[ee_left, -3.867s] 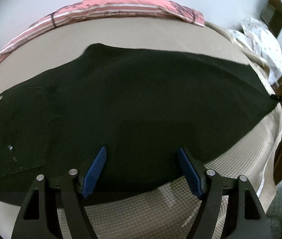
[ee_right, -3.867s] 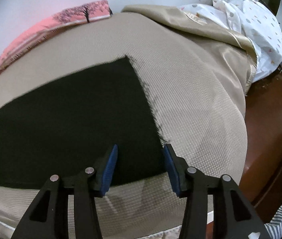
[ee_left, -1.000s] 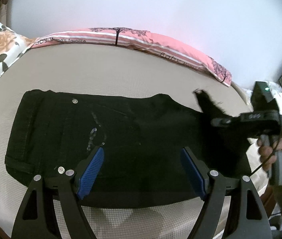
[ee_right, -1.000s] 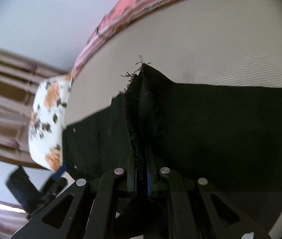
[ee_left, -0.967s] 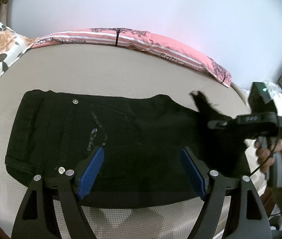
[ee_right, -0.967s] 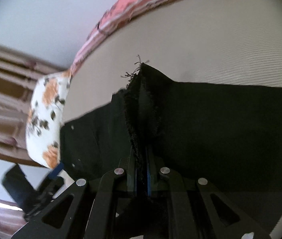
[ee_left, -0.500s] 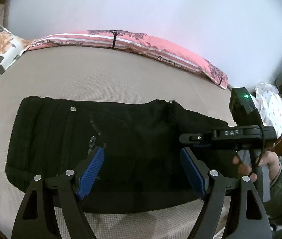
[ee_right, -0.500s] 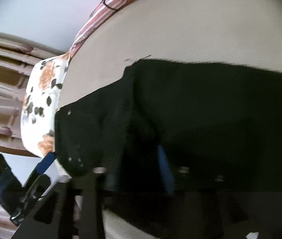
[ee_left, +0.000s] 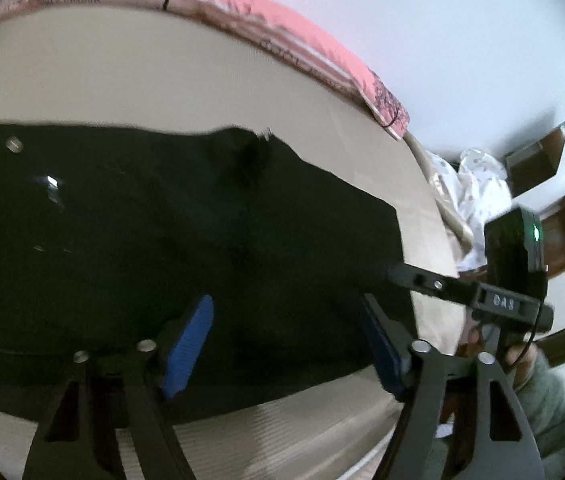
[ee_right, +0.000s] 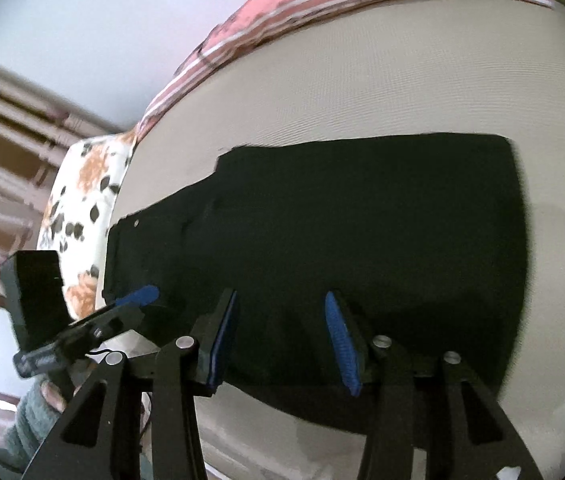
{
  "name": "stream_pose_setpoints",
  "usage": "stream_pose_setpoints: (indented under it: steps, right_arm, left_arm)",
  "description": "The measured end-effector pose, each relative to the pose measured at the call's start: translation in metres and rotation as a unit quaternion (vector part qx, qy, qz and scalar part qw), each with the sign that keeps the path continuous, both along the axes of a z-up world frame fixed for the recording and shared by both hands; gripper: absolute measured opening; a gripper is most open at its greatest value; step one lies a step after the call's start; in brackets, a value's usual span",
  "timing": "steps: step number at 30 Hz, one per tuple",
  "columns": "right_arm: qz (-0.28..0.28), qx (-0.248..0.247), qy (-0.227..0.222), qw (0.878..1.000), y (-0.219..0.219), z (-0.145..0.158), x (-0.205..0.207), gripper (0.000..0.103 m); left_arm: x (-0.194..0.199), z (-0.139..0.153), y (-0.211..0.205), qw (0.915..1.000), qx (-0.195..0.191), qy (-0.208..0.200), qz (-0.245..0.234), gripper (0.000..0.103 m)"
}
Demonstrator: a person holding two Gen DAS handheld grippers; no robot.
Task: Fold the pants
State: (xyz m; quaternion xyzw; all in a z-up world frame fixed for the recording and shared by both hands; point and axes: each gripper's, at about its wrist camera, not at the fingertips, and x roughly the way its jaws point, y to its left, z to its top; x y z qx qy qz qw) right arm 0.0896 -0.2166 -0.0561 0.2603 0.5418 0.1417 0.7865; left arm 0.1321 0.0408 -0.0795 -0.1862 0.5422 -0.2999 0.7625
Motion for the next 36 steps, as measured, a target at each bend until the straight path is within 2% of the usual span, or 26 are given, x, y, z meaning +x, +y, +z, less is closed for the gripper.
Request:
stream_pose_setpoints:
  steps: [6, 9, 11, 15, 18, 25, 30, 34, 36]
  right_arm:
    - [-0.058, 0.019, -0.009, 0.998, -0.037, 0.004, -0.018, 0.049]
    - [-0.075, 0.043, -0.003, 0.996, -0.048, 0.000, -0.020, 0.050]
    - [-0.085, 0.050, 0.001, 0.995, -0.053, -0.004, -0.020, 0.050]
    - [-0.092, 0.067, 0.008, 0.993, -0.059, -0.010, -0.020, 0.051]
    - [-0.102, 0.098, 0.021, 0.990, -0.063, -0.019, -0.017, 0.052]
    - [-0.112, 0.110, 0.033, 0.987, -0.068, -0.027, -0.015, 0.052]
    - [-0.116, 0.111, 0.038, 0.986, -0.071, -0.029, -0.016, 0.053]
    - [-0.118, 0.123, 0.038, 0.985, -0.069, -0.030, -0.012, 0.053]
    - [-0.116, 0.118, 0.036, 0.986, -0.068, -0.028, -0.012, 0.053]
  left_arm:
    - [0.021, -0.026, -0.007, 0.9972, -0.015, 0.073, -0.001, 0.054]
    - [0.029, -0.038, -0.009, 0.9966, -0.007, 0.082, -0.002, 0.052]
    - [0.033, -0.044, -0.010, 0.9961, -0.009, 0.087, -0.001, 0.044]
    - [0.042, -0.047, -0.014, 0.9947, -0.036, 0.095, -0.015, 0.044]
    - [0.050, -0.049, -0.025, 0.9932, -0.050, 0.088, -0.059, 0.044]
    - [0.061, -0.057, -0.034, 0.9810, -0.096, 0.136, -0.100, 0.044]
    - [0.058, -0.057, -0.032, 0.9792, -0.108, 0.142, -0.097, 0.043]
    - [0.063, -0.057, -0.039, 0.9834, -0.102, 0.129, -0.077, 0.039]
    - [0.059, -0.052, -0.044, 0.9895, -0.071, 0.104, -0.072, 0.028]
